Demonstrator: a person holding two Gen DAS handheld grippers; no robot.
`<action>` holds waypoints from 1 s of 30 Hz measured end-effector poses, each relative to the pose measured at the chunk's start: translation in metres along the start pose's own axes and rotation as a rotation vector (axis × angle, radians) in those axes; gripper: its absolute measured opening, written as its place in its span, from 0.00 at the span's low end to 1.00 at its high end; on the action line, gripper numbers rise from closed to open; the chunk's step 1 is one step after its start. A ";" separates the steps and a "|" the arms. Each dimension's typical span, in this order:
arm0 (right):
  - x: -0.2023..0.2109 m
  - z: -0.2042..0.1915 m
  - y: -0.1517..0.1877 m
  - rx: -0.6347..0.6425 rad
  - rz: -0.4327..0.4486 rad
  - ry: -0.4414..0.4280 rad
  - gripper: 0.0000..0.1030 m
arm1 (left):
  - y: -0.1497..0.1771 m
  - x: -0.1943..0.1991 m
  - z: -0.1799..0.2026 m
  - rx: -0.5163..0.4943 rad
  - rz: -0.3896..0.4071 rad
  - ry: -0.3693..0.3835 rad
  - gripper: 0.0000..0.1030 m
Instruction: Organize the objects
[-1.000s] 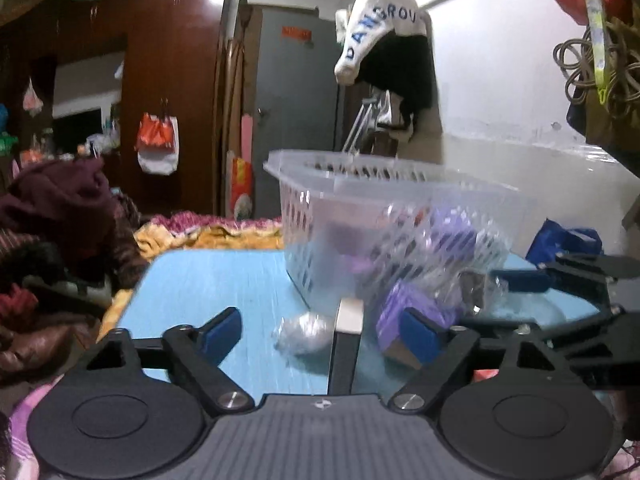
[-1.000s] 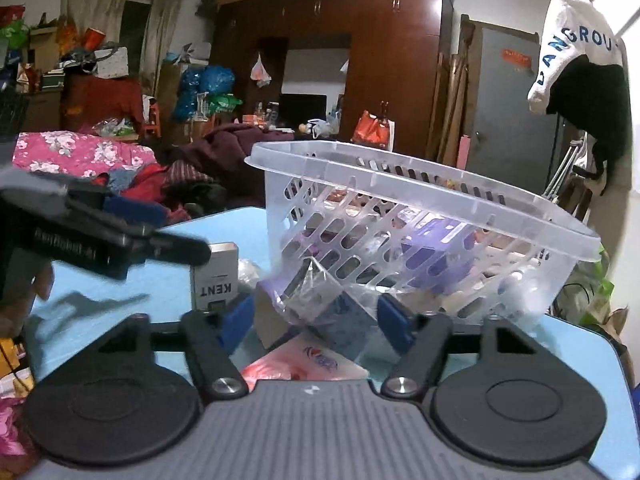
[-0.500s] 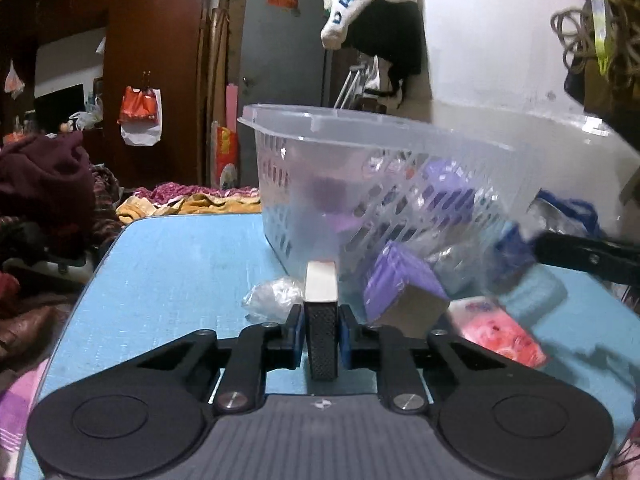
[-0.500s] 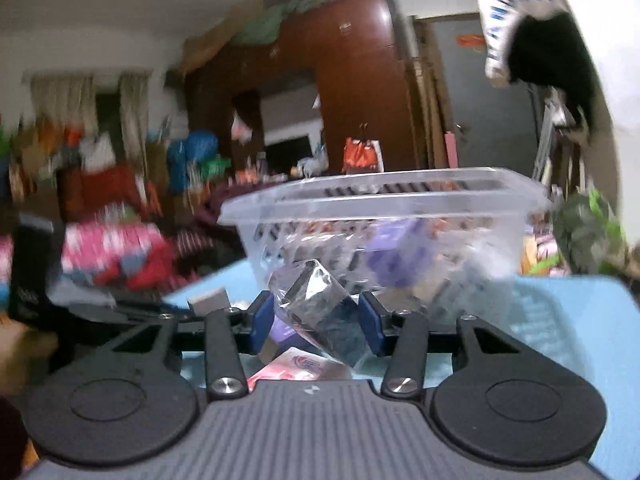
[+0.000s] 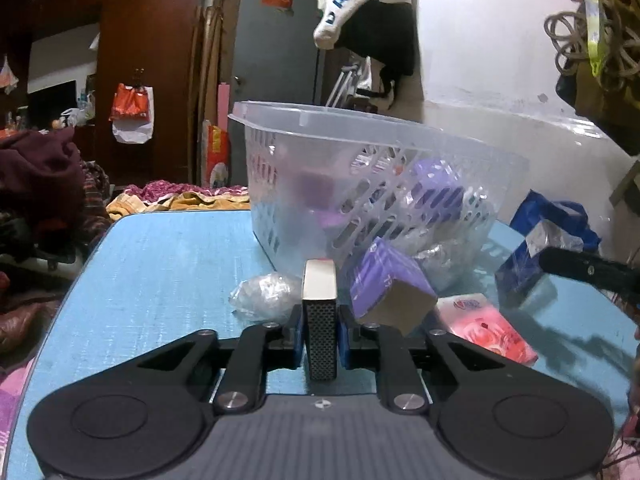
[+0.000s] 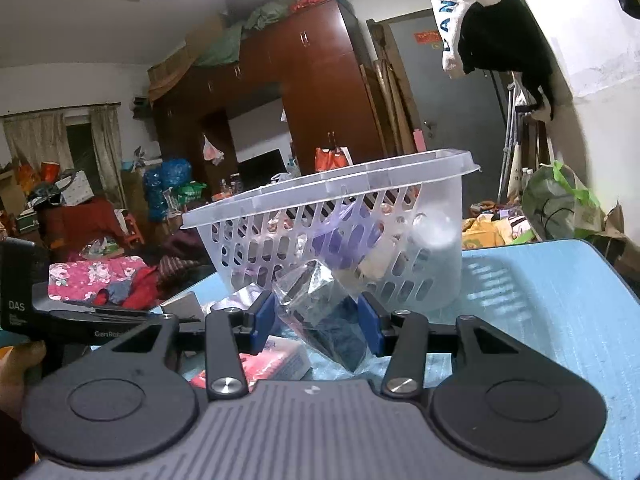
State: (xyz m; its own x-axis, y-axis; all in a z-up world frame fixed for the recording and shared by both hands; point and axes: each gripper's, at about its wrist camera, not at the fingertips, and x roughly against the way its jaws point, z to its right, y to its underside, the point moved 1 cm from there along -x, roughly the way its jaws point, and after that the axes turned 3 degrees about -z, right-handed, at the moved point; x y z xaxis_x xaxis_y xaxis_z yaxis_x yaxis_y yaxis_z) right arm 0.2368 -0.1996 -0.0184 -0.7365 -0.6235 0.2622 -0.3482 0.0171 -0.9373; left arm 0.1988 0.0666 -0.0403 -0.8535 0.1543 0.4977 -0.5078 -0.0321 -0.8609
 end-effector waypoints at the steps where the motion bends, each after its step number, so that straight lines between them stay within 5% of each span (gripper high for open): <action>1: 0.001 -0.001 0.000 0.001 -0.002 -0.001 0.48 | 0.000 0.001 0.001 -0.005 0.007 -0.003 0.18; 20: 0.015 -0.008 -0.007 0.024 0.037 0.004 0.44 | 0.001 0.038 0.013 -0.067 0.224 0.076 0.18; 26: 0.042 -0.037 -0.070 0.147 0.156 0.019 0.44 | -0.056 0.059 0.033 -0.111 0.306 0.088 0.18; 30: 0.012 -0.043 -0.124 0.216 0.143 0.074 0.43 | -0.111 0.042 0.044 -0.121 0.302 0.071 0.18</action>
State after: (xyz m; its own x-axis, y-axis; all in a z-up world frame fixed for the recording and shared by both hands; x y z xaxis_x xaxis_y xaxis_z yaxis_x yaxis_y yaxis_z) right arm 0.2460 -0.1751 0.1110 -0.8124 -0.5679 0.1324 -0.1116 -0.0713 -0.9912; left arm 0.2145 0.0334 0.0807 -0.9510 0.2239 0.2130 -0.2118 0.0298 -0.9769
